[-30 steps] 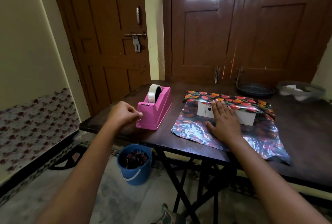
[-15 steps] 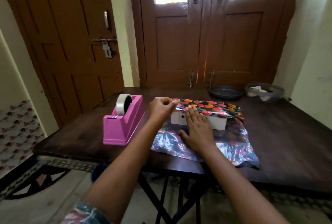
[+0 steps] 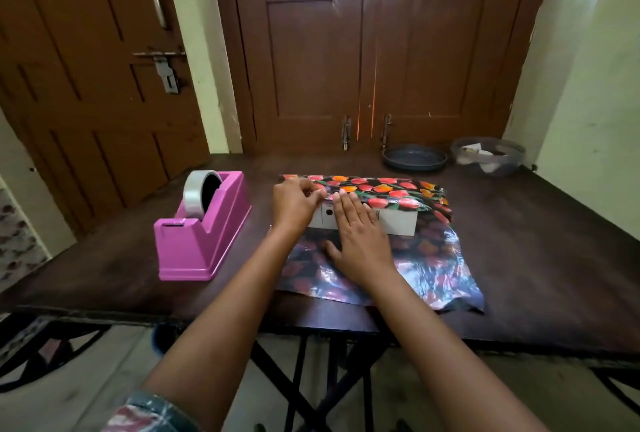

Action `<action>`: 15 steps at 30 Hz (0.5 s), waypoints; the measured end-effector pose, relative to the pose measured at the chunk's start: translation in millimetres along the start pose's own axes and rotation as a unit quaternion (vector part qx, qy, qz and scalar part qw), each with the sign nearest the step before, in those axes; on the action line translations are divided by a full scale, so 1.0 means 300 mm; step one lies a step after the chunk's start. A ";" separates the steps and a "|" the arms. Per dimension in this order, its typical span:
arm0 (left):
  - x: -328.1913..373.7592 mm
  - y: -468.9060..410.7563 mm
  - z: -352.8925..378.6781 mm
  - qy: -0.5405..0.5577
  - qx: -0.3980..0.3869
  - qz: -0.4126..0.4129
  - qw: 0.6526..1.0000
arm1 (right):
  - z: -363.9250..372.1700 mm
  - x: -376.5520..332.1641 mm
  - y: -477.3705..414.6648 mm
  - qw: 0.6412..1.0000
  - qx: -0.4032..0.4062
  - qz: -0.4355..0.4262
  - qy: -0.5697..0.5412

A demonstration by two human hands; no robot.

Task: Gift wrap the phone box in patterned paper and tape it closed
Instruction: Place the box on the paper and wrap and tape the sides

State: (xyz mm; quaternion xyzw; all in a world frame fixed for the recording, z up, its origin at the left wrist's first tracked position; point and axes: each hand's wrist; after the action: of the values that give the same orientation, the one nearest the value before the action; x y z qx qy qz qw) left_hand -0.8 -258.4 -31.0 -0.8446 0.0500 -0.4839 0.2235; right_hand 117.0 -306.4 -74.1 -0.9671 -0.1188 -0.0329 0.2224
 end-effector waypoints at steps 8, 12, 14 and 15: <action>-0.035 -0.019 -0.007 -0.074 0.038 0.006 0.997 | -0.004 0.000 0.002 1.000 -0.003 0.000 0.004; -0.111 -0.005 -0.032 0.018 -0.027 0.014 0.999 | -0.006 0.001 0.004 1.000 -0.003 0.000 -0.001; -0.144 0.002 -0.040 0.017 -0.039 0.027 0.999 | -0.006 -0.001 0.005 1.000 -0.008 0.000 -0.003; -0.152 0.002 -0.042 0.010 -0.040 0.032 0.999 | -0.006 -0.002 0.004 1.000 -0.009 0.001 -0.003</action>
State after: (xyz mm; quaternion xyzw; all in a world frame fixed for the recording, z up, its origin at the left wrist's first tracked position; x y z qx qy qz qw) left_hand -35.3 -249.3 -61.9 -0.8457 0.0981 -0.4829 0.2047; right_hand 116.9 -308.5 -73.1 -0.9693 -0.1183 -0.0307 0.2134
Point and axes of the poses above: each hand's wrist, its own y-axis away from the middle knuckle, its own z-axis out of the palm, x = y × z, and after that the axes turned 13 degrees about y, right-handed
